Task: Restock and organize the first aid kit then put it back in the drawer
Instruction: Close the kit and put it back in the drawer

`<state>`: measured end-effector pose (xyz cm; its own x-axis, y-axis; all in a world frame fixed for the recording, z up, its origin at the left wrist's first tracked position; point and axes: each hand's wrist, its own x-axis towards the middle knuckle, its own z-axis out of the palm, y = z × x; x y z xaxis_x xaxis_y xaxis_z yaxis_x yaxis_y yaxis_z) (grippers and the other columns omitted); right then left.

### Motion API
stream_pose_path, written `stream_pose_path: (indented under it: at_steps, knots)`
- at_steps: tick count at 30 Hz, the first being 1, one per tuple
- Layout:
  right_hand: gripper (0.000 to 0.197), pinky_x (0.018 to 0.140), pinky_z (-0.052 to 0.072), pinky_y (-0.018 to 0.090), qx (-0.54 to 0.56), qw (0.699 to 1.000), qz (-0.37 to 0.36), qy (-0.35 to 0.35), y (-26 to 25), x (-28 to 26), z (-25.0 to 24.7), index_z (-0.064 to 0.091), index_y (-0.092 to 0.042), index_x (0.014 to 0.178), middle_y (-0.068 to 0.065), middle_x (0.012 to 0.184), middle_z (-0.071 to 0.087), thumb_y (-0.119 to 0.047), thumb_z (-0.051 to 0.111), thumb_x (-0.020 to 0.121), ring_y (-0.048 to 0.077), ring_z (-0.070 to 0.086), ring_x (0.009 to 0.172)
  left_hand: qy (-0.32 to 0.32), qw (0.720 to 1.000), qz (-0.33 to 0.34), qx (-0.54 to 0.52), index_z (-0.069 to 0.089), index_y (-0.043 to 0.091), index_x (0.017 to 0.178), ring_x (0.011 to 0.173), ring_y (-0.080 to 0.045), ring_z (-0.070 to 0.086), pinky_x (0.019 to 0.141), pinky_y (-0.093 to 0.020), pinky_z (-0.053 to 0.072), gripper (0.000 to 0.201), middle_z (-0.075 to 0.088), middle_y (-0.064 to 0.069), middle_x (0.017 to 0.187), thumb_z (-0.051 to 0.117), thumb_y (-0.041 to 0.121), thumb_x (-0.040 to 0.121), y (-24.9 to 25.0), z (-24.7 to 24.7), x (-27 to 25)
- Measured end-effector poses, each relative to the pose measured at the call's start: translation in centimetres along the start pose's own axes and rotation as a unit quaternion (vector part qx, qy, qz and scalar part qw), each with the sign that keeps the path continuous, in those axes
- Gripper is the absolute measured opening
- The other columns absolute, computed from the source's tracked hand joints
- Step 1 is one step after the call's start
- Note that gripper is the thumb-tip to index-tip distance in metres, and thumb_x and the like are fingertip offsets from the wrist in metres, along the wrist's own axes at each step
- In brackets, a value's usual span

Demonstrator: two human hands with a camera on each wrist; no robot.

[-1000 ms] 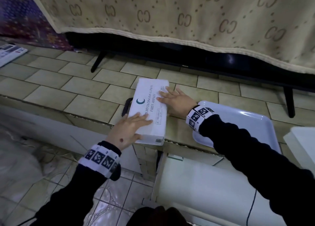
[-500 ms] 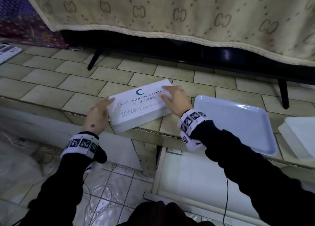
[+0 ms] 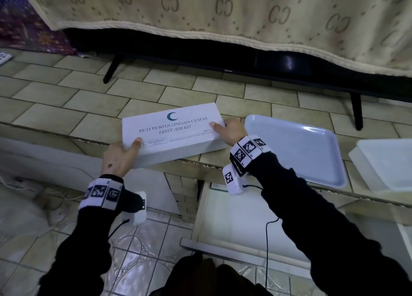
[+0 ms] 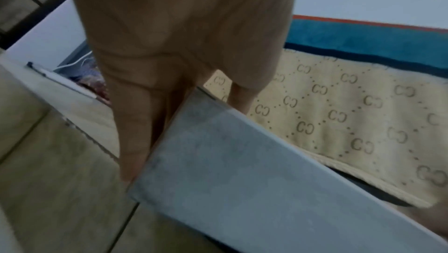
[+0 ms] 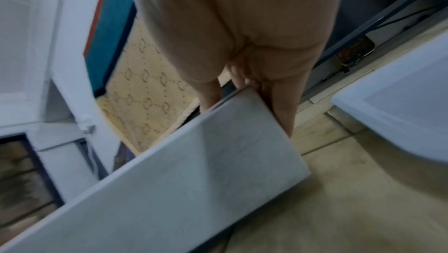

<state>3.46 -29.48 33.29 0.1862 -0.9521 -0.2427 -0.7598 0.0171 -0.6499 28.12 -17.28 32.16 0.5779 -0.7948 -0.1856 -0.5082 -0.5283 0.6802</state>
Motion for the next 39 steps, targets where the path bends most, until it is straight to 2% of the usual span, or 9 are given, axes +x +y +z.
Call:
stream_pose_path:
  at_steps: [4,11,17,21,27,30,34,37,39]
  knots:
    - [0.048,0.047,0.023,0.021,-0.005,0.998,-0.055,0.025,1.2,-7.7,-1.0,0.032,-0.016,0.056,-0.003,0.058,0.038,-0.04,0.046,0.095,0.016,0.039,0.058,0.001,0.998,0.068,-0.007,0.063,0.003,0.088,0.081,-0.038,0.063,0.076,-0.047,0.052,0.072,0.065,-0.023,0.087,0.045,0.071,0.07,-0.8,-2.3,-5.5]
    - [0.041,0.054,0.029,0.028,0.027,0.997,-0.073,-0.007,8.9,-21.4,-3.5,0.053,-0.008,0.069,0.007,0.063,0.057,-0.041,0.05,0.092,0.022,0.051,0.061,-0.059,0.992,0.1,0.041,0.061,0.022,0.073,0.066,-0.019,0.063,0.064,-0.031,0.049,0.053,0.065,0.007,0.067,0.047,0.074,0.074,-2.5,-1.9,-17.1]
    - [0.05,0.048,0.025,0.02,0.023,0.996,0.042,-0.073,17.6,-28.3,-3.5,0.031,-0.017,0.053,-0.004,0.048,0.032,-0.043,0.053,0.089,0.007,0.032,0.044,-0.175,0.976,0.096,0.091,0.064,0.02,0.074,0.068,-0.012,0.059,0.058,-0.025,0.042,0.054,0.066,0.005,0.071,0.041,0.069,0.072,-2.9,4.0,-21.8]
    - [0.049,0.058,0.035,0.029,0.051,0.987,0.121,-0.089,22.2,-27.6,-3.7,0.041,-0.012,0.053,0.007,0.058,0.048,-0.041,0.054,0.09,0.018,0.047,0.057,-0.213,0.961,0.119,0.131,0.07,0.014,0.087,0.084,-0.023,0.062,0.068,-0.031,0.044,0.051,0.071,-0.005,0.09,0.048,0.06,0.086,-1.8,8.8,-21.2]
    - [0.053,0.059,0.05,0.026,0.125,0.96,0.232,-0.089,25.5,-22.0,-4.7,0.041,-0.01,0.045,0.003,0.042,0.048,-0.035,0.061,0.088,0.022,0.054,0.051,-0.274,0.942,0.081,0.179,0.061,0.006,0.082,0.079,-0.026,0.059,0.071,-0.03,0.046,0.056,0.063,-0.01,0.084,0.045,0.059,0.088,1.0,14.4,-16.9]
    - [0.048,0.07,0.051,0.031,0.117,0.946,0.28,-0.117,26.3,-19.0,-4.8,0.048,-0.008,0.051,0.011,0.056,0.058,-0.038,0.06,0.087,0.026,0.061,0.062,-0.301,0.938,0.057,0.159,0.063,-0.001,0.098,0.089,-0.03,0.064,0.08,-0.034,0.052,0.059,0.066,-0.016,0.094,0.048,0.055,0.089,1.5,17.0,-14.9]
    - [0.044,0.061,0.045,0.022,0.059,0.93,0.339,-0.128,26.4,-15.0,-3.5,0.047,-0.009,0.056,0.009,0.062,0.06,-0.038,0.059,0.087,0.019,0.058,0.06,-0.321,0.93,-0.01,0.181,0.041,-0.003,0.131,0.119,-0.032,0.052,0.097,-0.037,0.045,0.068,0.052,-0.02,0.131,0.053,0.048,0.089,1.6,19.9,-12.6]
    - [0.047,0.054,0.039,0.021,-0.002,0.918,0.369,-0.146,26.7,-12.7,-1.9,0.043,-0.01,0.055,0.002,0.042,0.055,-0.039,0.063,0.085,0.015,0.051,0.055,-0.333,0.907,-0.017,0.257,0.049,-0.006,0.117,0.113,-0.031,0.057,0.082,-0.03,0.05,0.055,0.058,-0.018,0.118,0.059,0.04,0.088,1.6,21.6,-11.3]
    - [0.045,0.062,0.045,0.025,-0.01,0.911,0.378,-0.163,27.4,-11.5,-0.5,0.043,-0.01,0.058,0.006,0.058,0.061,-0.039,0.07,0.08,0.02,0.056,0.066,-0.336,0.888,-0.013,0.314,0.049,-0.006,0.119,0.116,-0.029,0.055,0.081,-0.029,0.048,0.05,0.055,-0.019,0.122,0.055,0.036,0.092,1.8,22.3,-11.1]
